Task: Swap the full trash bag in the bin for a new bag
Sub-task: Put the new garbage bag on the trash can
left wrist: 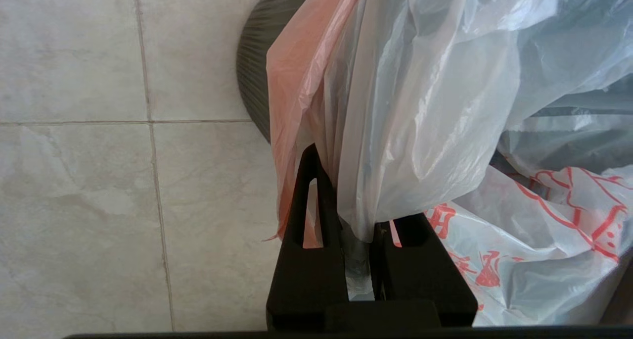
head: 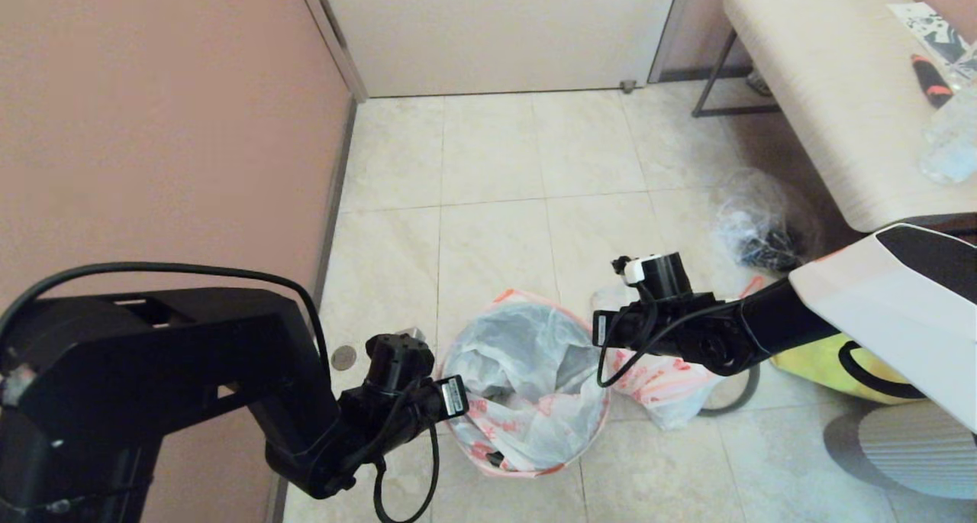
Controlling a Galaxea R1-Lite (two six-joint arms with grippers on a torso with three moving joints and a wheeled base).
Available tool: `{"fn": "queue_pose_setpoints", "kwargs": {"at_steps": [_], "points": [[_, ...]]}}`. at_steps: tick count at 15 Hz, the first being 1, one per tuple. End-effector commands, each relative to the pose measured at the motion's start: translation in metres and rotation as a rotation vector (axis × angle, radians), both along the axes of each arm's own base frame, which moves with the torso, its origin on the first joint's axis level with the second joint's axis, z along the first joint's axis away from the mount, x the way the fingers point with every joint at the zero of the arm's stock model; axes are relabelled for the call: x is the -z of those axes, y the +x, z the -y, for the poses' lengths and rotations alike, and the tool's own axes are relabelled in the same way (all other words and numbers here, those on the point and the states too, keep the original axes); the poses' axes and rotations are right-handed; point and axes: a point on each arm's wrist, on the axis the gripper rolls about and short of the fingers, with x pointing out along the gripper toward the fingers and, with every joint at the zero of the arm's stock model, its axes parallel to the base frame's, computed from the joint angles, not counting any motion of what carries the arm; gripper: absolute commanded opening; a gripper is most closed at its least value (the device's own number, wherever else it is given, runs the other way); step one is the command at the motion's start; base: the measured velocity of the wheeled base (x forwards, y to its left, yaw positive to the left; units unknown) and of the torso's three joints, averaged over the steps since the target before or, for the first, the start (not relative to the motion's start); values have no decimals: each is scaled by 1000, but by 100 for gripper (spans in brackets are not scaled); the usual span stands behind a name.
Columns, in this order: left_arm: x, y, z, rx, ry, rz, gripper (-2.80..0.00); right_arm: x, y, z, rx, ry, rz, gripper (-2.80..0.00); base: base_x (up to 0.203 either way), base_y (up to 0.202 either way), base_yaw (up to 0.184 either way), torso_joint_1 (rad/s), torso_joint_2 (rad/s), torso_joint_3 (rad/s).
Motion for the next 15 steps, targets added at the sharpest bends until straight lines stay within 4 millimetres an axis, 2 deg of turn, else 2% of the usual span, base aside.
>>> {"fn": "queue_pose_setpoints", "kwargs": {"at_steps": [1,3,7,9,11,12,13,15], "points": [[0,0,0,-3,-4,2,-280,10,1,-1,1,-8,-21,-280,0,0,0,0,0,0],[0,0,0,-3,-4,2,-280,23,3,-2,0,-17,-45,-280,0,0,0,0,0,0],[0,0,0,-3,-4,2,-280,32,5,-2,1,-25,-64,-280,0,0,0,0,0,0],[0,0,0,-3,-4,2,-280,28,4,4,16,-27,-58,-280,0,0,0,0,0,0],[1,0,-1,-15,2,4,-280,10,1,15,48,-22,-30,-280,0,0,0,0,0,0],[0,0,-1,-20,2,6,0,4,3,24,70,-20,-22,-280,0,0,0,0,0,0],[-1,0,-1,-21,-1,10,0,-2,3,30,84,-17,-14,-280,0,0,0,0,0,0],[-2,-3,-2,-13,-11,33,0,-13,0,29,81,-11,2,-280,0,0,0,0,0,0]]}}
